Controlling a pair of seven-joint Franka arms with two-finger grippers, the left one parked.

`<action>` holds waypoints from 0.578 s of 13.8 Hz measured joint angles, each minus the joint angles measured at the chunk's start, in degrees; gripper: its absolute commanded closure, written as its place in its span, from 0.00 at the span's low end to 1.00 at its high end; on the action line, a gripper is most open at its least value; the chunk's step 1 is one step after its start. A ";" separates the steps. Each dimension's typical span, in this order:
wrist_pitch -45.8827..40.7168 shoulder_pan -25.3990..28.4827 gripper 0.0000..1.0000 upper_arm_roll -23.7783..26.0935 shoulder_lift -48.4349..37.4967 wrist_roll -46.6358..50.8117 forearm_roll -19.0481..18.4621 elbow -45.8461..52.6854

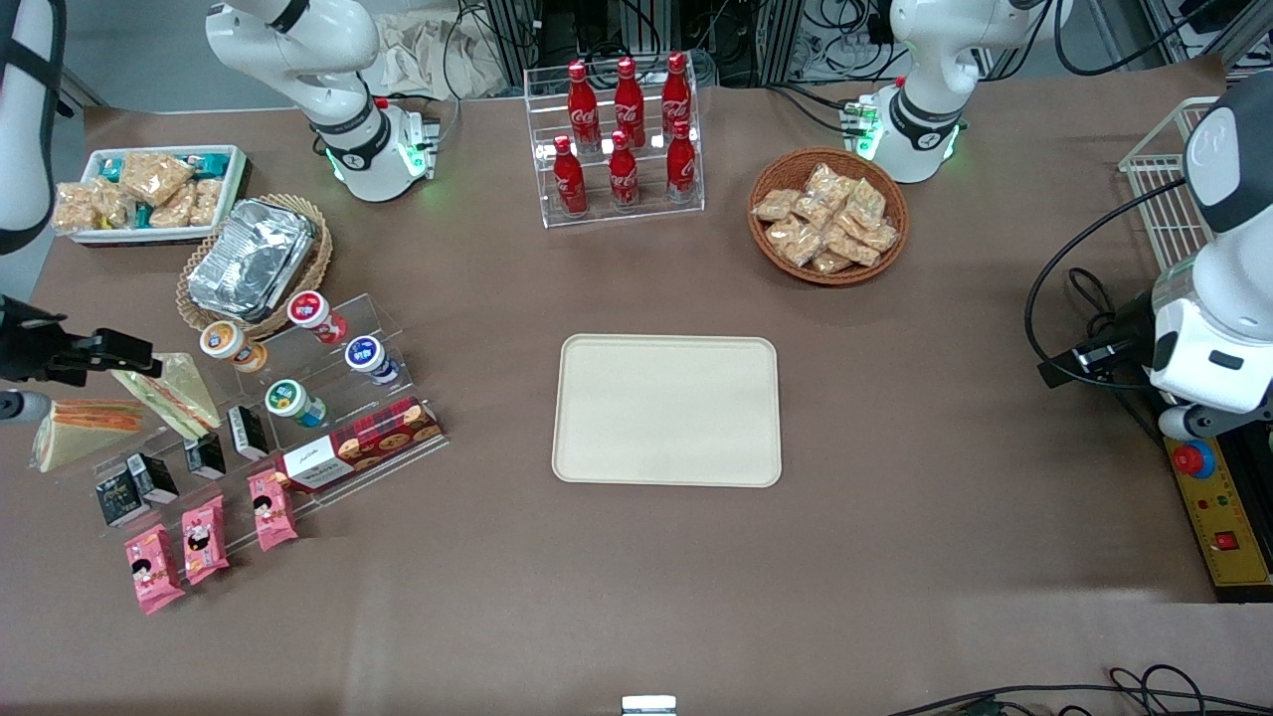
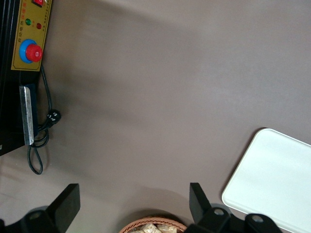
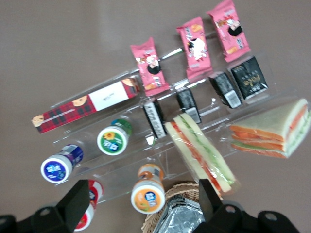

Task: Place sandwich on tray
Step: 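Move the right gripper over the wrapped sandwiches beside the snack rack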

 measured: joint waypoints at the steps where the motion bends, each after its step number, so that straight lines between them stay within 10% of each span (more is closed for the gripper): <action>1: -0.01 -0.68 0.00 -0.04 0.11 0.38 0.00 0.00; 8: -0.06 -4.43 0.00 -0.23 0.98 12.84 0.09 0.01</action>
